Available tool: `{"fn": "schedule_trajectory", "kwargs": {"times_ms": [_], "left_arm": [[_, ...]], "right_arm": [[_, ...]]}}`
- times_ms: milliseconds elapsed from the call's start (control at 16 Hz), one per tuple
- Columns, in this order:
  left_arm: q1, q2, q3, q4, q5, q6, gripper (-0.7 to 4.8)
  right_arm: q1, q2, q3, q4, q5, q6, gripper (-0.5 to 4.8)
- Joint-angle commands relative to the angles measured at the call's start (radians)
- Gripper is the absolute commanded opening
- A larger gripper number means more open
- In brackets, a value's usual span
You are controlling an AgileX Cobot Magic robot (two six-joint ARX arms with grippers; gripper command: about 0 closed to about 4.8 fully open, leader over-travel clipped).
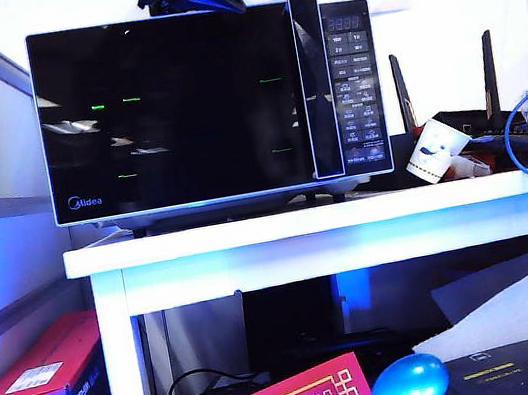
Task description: Open the microwave door, place the box of snacks from the top of the microwave inside, then close the microwave door.
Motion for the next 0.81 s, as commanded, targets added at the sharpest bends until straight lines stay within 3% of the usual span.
{"fn": "schedule_trajectory", "kwargs": {"times_ms": [63,376,627,815], "left_arm": [[-0.015,0.036,0.002,0.138,-0.117,0.004,-0.05],[-0.015,0.099,0.002,0.216,-0.176,0.005,-0.05],[-0.023,0.132,0.002,0.29,-0.456,0.004,-0.05],[-0.029,0.093,0.002,0.265,-0.461,-0.008,-0.05]], "right_arm": [[0.001,-0.012,0.005,0.036,0.0,-0.002,0.8],[0.001,-0.018,0.005,0.048,0.0,-0.002,0.8],[0.002,-0.022,0.005,0.047,0.002,-0.002,0.8],[0.001,-0.055,0.005,-0.015,0.015,-0.011,0.81]]}}
